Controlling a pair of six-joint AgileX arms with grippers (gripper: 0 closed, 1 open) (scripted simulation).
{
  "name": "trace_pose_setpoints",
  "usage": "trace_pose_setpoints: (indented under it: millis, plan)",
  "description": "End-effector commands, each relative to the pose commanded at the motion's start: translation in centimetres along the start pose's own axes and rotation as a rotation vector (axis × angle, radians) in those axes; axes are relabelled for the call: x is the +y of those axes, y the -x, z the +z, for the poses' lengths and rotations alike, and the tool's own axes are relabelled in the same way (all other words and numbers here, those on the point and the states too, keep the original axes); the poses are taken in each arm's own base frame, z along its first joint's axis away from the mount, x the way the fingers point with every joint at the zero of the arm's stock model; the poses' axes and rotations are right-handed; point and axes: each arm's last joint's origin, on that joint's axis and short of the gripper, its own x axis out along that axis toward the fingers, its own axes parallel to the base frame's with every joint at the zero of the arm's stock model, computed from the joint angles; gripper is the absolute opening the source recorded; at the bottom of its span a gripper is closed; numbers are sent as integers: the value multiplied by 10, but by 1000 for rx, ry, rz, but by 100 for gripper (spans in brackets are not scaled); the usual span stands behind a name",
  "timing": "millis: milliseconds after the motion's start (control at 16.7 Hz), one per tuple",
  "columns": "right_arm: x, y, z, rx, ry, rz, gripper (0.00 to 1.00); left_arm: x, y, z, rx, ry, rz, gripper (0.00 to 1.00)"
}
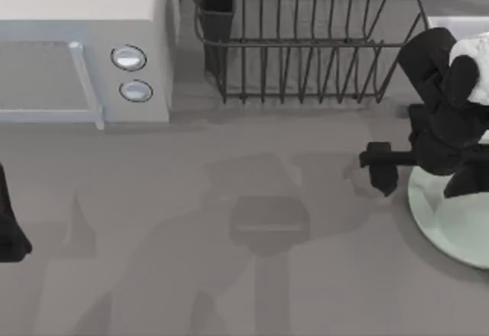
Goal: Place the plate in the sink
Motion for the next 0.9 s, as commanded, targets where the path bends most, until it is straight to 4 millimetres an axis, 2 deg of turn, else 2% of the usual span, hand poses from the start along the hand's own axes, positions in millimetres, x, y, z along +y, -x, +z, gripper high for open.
trace_pose_setpoints:
  millis: [480,900]
  plan:
    - [0,0,0,0,0,0,2,0,0,0,0,0,0,100]
    - [0,0,0,0,0,0,0,0,0,0,0,0,0,100]
